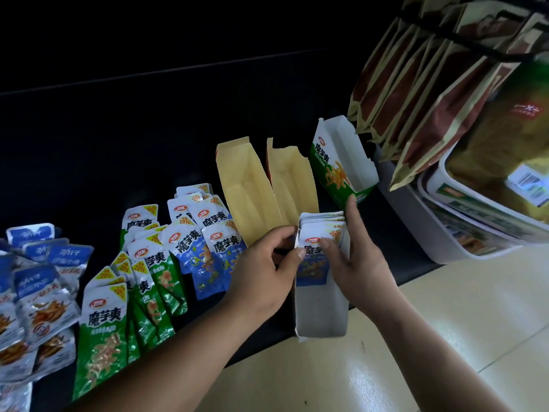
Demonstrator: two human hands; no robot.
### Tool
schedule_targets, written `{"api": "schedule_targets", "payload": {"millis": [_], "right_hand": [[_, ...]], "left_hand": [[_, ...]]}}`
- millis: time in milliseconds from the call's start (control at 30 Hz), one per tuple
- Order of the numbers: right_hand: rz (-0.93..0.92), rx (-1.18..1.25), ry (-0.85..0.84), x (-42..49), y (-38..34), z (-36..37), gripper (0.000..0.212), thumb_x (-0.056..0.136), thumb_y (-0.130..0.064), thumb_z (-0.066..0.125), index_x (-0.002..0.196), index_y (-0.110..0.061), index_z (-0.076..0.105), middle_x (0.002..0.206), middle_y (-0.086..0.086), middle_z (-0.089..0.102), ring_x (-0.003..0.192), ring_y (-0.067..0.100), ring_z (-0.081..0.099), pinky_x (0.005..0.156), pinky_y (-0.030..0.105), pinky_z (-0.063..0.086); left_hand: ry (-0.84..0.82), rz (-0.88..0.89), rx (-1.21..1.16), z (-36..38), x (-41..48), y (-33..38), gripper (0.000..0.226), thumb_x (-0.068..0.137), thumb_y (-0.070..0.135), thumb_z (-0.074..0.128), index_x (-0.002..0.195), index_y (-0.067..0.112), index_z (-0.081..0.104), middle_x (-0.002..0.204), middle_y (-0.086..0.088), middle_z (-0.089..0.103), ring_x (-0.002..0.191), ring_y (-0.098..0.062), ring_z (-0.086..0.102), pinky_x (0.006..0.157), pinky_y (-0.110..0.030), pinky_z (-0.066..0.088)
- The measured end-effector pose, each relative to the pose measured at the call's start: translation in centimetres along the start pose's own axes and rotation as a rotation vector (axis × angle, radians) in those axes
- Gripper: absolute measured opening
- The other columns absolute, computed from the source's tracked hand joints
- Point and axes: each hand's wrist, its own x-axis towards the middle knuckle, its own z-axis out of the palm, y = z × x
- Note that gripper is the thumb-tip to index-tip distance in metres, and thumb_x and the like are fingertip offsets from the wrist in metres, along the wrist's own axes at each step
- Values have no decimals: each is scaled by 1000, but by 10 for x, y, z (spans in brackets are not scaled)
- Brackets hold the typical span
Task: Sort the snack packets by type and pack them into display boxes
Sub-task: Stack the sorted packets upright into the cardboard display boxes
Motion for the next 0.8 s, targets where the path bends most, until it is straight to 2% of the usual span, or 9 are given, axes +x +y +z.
{"api": "schedule_targets", "payload": {"millis": [167,300,400,467,533,600,667,733,800], "right_hand": [[9,-66,35,-9,4,7,51,102,-44,54,150,-28,49,119,-18,70,109,-3,65,79,5,47],[22,-2,59,-18,-6,7,32,97,-44,64,128,-46,57,112,-32,67,105,-9,63,81,15,53],[33,28,82,-20,-12,5,35,93,-41,73,120,-55,56,115,-34,66,110,-7,63,90,29,57],[3,-55,204,-26,-16,3,55,91,-49,74,141,-36,55,139,-20,59,133,5,53,110,40,48],[-115,-192,358,-34,-30,2,67,91,-48,69,147,-14,54,152,0,50,145,19,42,118,43,38],[-287,-153,403,-44,-55,10,45,93,-34,69,130,-9,66,139,4,59,134,23,53,110,40,45],[-376,-21,310,-52,-81,32,23,93,-25,69,113,-12,73,119,-4,68,117,14,64,98,31,50],[-364,94,123,-55,-99,63,16,93,-22,68,108,-17,74,107,-12,70,107,5,66,92,20,50],[-318,126,-2,-55,-103,97,20,94,-26,62,110,-20,73,109,-15,69,107,0,64,92,12,47]], "left_hand": [[-3,-3,-10,1,-1,-1,28,98,25,69,124,35,67,102,24,74,90,1,70,86,-23,56],[3,-13,-32,1,-3,1,28,98,25,70,125,31,68,102,20,75,89,-1,71,86,-23,56],[7,-33,-43,-1,-5,3,30,98,28,70,127,26,68,104,16,74,90,2,70,84,-19,55],[14,-42,-45,-9,-10,4,26,98,28,69,124,29,66,104,19,72,89,7,66,78,-7,49],[38,-63,-24,-22,-16,1,23,99,30,67,121,37,64,104,20,71,92,7,64,80,-5,45],[80,-79,-20,-39,-26,-5,20,100,28,66,116,41,64,103,22,72,95,3,67,85,-10,48],[134,-109,-59,-57,-33,-12,21,101,22,65,112,39,67,104,17,74,98,-4,70,92,-25,55],[196,-163,-93,-74,-37,-21,26,100,9,65,105,34,71,101,10,76,98,-13,73,94,-41,58],[288,-263,-180,-91,-35,-31,38,98,-1,63,95,35,76,94,7,78,93,-14,74,90,-39,59]]}}
